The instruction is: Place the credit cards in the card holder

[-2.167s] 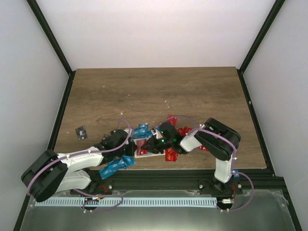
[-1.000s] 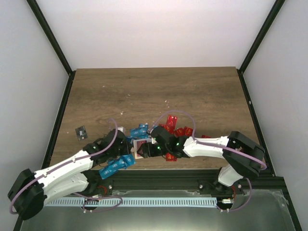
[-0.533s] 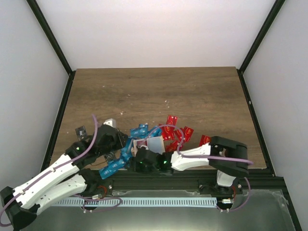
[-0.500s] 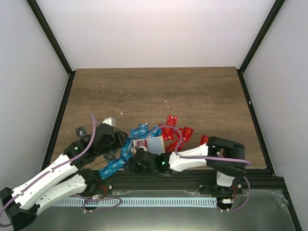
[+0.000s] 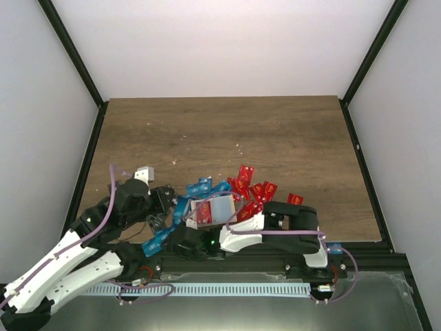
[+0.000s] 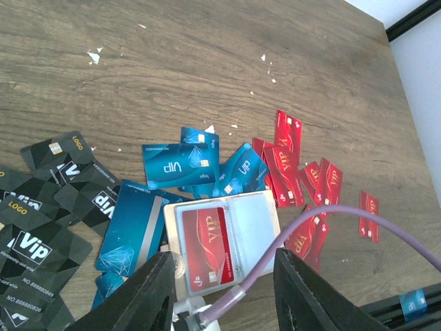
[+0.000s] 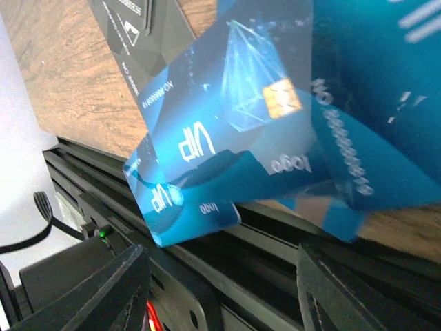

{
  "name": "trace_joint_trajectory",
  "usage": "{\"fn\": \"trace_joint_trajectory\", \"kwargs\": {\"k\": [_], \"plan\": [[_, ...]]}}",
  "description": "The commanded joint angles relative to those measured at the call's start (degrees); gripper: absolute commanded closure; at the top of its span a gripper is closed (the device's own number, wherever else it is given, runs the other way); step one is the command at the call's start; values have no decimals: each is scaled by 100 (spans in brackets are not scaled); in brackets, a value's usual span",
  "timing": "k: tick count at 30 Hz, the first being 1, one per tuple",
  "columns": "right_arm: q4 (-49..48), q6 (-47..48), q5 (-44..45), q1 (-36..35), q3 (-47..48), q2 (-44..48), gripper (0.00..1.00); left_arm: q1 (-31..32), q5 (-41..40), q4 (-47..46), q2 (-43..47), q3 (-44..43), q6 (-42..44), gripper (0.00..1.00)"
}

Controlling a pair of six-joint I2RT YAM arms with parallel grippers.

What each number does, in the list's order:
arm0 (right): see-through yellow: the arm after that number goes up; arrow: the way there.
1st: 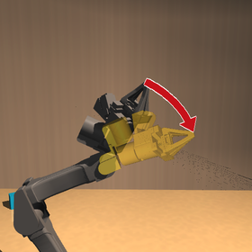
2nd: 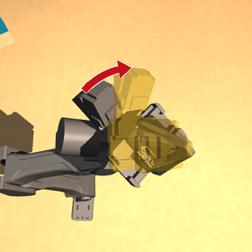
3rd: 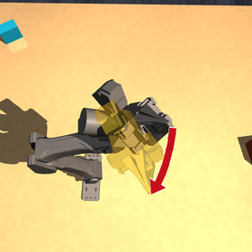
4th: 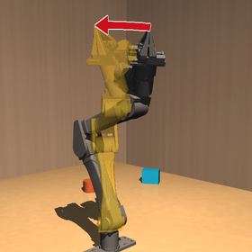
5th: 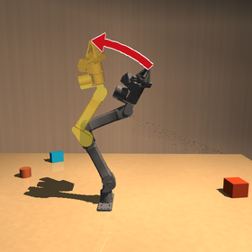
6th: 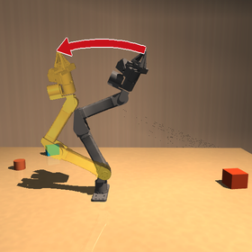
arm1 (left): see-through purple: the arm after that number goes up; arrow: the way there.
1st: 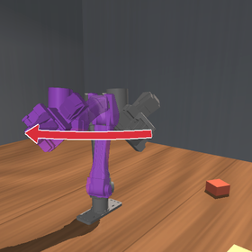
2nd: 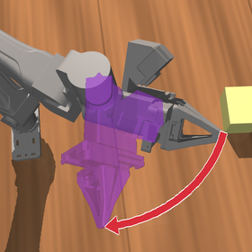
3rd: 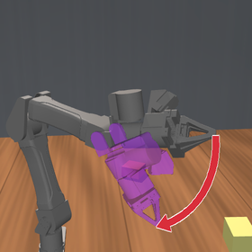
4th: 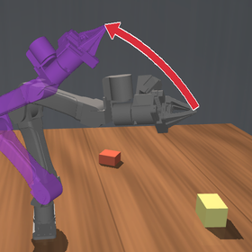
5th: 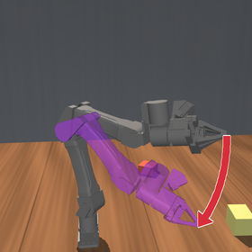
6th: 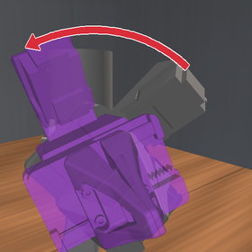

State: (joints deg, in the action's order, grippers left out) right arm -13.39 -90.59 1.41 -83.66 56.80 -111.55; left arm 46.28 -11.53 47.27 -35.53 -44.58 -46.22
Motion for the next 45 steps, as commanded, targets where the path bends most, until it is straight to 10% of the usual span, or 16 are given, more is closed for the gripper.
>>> {"fn": "trace_joint_trajectory", "kwargs": {"k": [1, 17, 32, 45], "plan": [[-172, -280, 65, -54, 339, -331, 41, 16, 40, 158, 151, -20, 169, 58], [-677, -565, -306, 190, 582, -926, 47, 19, 23, 215, 354, -25, 297, 58], [-1502, -491, -375, 388, 377, -1084, 99, 19, 56, 215, 372, -13, 341, 58], [-1691, 666, -665, 1235, -201, 140, 99, 18, -540, 81, 402, -357, 463, 58]]}}
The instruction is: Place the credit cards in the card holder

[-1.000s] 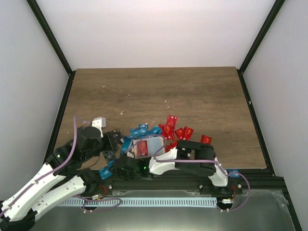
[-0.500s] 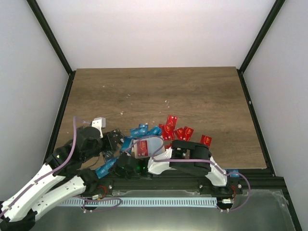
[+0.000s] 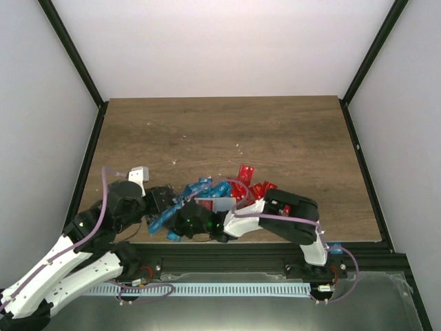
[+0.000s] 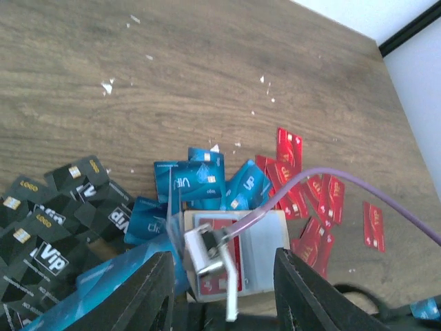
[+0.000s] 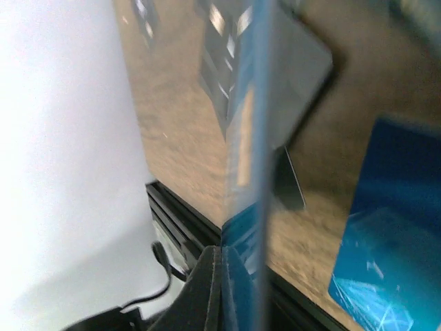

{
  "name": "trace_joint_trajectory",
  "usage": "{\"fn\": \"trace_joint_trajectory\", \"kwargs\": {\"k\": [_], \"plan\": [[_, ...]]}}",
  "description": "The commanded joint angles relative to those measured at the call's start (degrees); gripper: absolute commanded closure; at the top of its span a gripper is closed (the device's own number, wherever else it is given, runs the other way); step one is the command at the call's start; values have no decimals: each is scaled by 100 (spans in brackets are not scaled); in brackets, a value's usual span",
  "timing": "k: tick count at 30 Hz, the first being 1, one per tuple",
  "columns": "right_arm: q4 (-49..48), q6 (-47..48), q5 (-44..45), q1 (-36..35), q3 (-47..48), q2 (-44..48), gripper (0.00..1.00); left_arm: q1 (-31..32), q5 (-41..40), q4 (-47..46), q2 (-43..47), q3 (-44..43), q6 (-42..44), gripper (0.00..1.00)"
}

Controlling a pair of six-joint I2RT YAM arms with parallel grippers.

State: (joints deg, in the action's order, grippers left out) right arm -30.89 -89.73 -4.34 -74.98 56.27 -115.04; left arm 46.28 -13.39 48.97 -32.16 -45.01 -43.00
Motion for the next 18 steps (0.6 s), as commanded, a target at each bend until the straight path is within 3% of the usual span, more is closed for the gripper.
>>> {"fn": "trace_joint_trajectory", "kwargs": {"k": [1, 10, 18], "plan": [[39, 680, -203, 469, -191, 599, 99, 18, -418, -110, 62, -349, 153, 58], [12, 1762, -1061, 1539, -479, 1252, 99, 19, -651, -860, -61, -93, 213, 55], [33, 3136, -1421, 2755, -1472, 2668, 99, 4, -385, -2082, -753, 292, 530, 50]]}}
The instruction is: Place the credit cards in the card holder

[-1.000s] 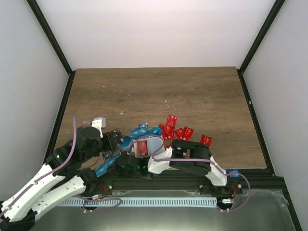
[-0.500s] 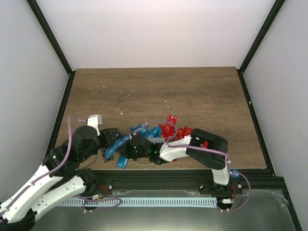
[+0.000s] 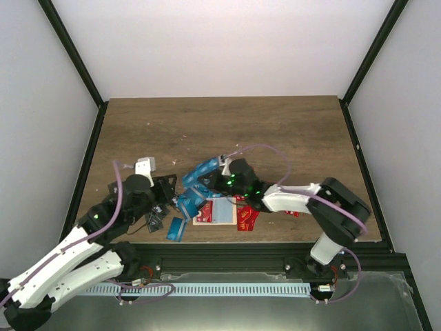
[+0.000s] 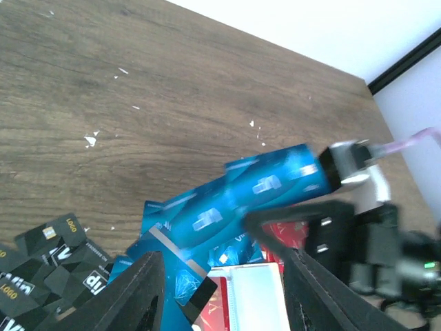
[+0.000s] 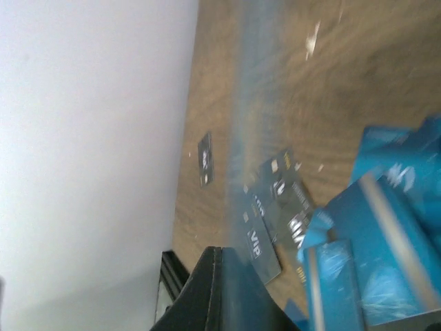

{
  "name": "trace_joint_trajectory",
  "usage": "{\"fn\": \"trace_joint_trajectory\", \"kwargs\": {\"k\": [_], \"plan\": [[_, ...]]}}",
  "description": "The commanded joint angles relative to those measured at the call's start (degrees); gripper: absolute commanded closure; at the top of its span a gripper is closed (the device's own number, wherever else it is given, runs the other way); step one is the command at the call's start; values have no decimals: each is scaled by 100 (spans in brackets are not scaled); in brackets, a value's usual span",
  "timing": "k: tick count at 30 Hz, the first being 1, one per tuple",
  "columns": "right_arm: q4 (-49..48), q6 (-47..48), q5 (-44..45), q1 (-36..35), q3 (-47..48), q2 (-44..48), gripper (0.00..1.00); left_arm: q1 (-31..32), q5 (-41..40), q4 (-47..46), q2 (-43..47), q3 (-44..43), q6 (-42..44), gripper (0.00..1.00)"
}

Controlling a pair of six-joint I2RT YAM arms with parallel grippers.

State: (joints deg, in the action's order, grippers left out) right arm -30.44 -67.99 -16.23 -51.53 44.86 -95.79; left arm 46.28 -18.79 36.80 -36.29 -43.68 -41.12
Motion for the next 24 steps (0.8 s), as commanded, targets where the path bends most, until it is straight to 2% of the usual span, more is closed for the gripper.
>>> {"fn": "trace_joint_trajectory", "kwargs": {"k": [1, 5, 7, 14, 20, 24], "plan": [[20, 1134, -248, 536, -466, 938, 99, -11, 230, -1036, -449, 196, 426, 50], [604, 2004, -283, 902, -786, 1756, 99, -42, 868, -2003, -769, 442, 813, 49], [811, 2374, -256, 1060, -1021, 2182, 99, -119, 1433, -2632, -1048, 639, 967, 49], [1047, 2699, -803, 1739, -1908, 3673, 99, -774, 3616, -4938, -1640, 1389, 666, 38], [1323, 2771, -1253, 2031, -2033, 4199, 99, -1062, 5266, -7047, -2765, 1648, 221, 30], [1167, 2727, -1749, 2301, -2056, 4221, 99, -1077, 5879, -7673, -3592, 1382, 150, 31]]}}
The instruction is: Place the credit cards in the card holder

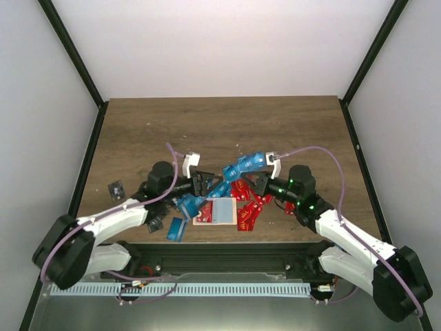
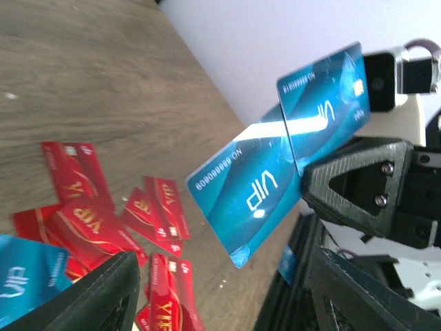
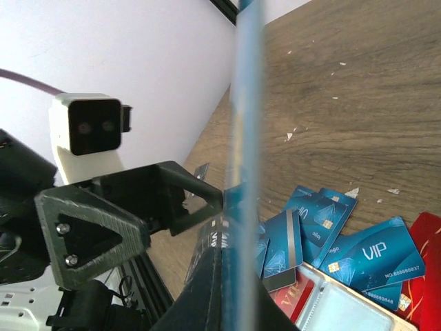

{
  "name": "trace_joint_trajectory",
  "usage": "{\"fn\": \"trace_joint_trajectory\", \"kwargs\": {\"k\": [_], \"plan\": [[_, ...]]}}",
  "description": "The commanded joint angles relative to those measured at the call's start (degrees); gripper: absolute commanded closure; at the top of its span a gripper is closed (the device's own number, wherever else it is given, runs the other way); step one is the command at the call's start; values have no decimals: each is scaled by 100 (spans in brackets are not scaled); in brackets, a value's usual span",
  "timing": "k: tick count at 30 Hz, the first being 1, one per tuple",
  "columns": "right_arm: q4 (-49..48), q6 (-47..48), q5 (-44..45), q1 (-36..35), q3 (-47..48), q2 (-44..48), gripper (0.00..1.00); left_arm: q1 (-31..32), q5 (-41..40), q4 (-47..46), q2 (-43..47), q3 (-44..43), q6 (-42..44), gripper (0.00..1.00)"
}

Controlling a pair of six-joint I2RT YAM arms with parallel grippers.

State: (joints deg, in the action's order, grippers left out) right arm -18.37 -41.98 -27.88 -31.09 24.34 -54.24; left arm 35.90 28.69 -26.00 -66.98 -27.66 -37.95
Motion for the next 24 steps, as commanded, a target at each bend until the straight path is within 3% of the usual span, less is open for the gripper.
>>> {"fn": "trace_joint_trajectory", "kwargs": {"k": [1, 9, 11, 14, 15, 24], "plan": [[-78, 106, -677, 319, -3, 56, 99, -44, 1210, -1498, -665, -275, -171, 31], [-526, -152, -1404, 608, -129, -113, 99, -39, 1606, -2396, -1477, -535, -666, 50], [-605, -199, -1491, 613, -160, -138, 99, -39, 1720, -2719, -1673, -575, -862, 61], [-567, -218, -1532, 630, -174, -117, 99, -39, 1797, -2863, -1861, -643, -1002, 93], [-522, -227, -1522, 637, -183, -95, 99, -39, 1770, -2848, -1878, -644, -997, 96], [-669, -512, -1741, 656, -478, 71, 99, 2, 1791, -3152, -1934, -531, -1131, 96]]}}
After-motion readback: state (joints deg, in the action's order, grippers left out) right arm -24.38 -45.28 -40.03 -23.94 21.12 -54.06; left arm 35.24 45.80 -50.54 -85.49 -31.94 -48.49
